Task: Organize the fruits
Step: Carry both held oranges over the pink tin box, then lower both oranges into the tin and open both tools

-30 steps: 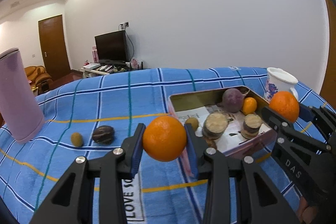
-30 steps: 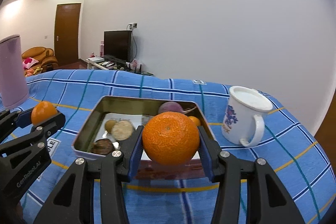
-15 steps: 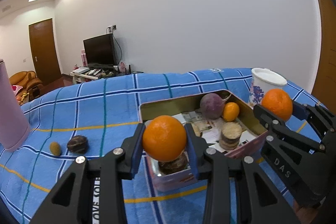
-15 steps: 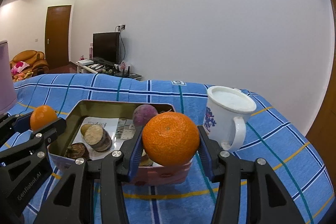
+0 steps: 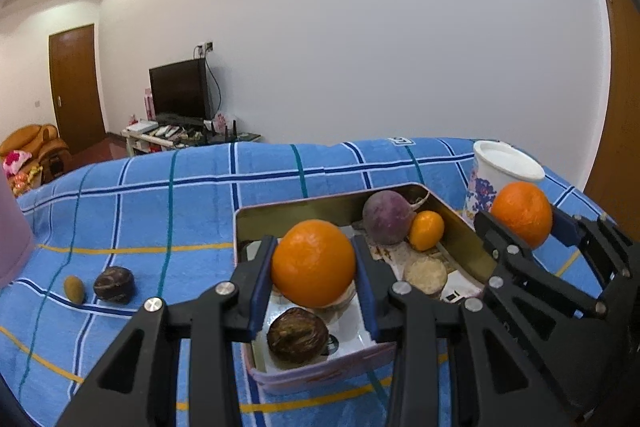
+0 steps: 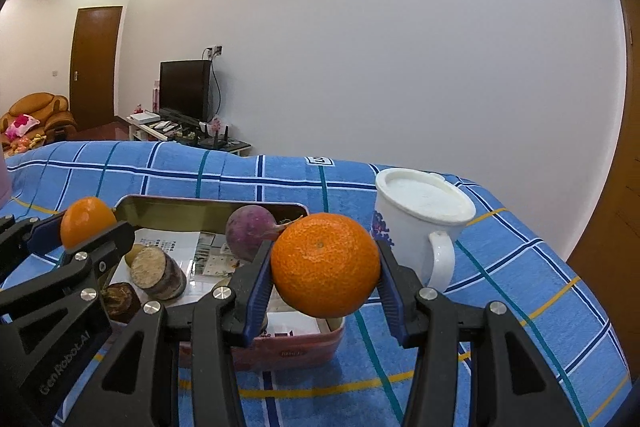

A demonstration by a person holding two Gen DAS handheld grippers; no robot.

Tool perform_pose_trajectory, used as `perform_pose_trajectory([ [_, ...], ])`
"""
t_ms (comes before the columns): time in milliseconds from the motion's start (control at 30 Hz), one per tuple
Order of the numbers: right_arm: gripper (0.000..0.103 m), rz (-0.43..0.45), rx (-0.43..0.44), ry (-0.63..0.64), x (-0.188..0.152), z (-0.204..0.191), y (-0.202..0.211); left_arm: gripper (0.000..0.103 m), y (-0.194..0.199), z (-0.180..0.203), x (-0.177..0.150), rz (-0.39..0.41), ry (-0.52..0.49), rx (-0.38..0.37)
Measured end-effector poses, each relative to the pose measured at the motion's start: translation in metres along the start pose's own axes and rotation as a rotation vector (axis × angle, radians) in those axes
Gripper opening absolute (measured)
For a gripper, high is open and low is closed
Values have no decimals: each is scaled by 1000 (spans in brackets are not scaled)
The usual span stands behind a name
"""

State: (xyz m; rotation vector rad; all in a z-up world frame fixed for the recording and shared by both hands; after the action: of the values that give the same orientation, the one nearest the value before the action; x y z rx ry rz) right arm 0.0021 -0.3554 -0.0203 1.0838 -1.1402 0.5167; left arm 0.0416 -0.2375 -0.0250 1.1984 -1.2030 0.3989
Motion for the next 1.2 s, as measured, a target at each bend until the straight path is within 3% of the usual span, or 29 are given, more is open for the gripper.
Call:
perform_pose_trajectory([
  [567, 51, -60, -23, 46, 10, -25, -35, 39, -16, -22, 8, 4, 62, -3],
  [1200, 51, -150, 60, 90, -3, -48, -54, 39, -36, -27, 5, -56, 91, -16],
])
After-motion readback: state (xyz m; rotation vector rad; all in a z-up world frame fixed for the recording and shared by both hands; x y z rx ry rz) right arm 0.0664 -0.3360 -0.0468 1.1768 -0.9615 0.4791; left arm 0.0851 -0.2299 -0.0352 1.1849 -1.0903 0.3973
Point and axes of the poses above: each gripper's, at about its wrist camera, not at the fingertips, and y roughly against the way its jaws point, z to its right, x to its top, the point moved 7 cm from there along -y, roughly the way its jaws point, and after that the axes turned 10 degrees about -y, right-handed, at the moved point
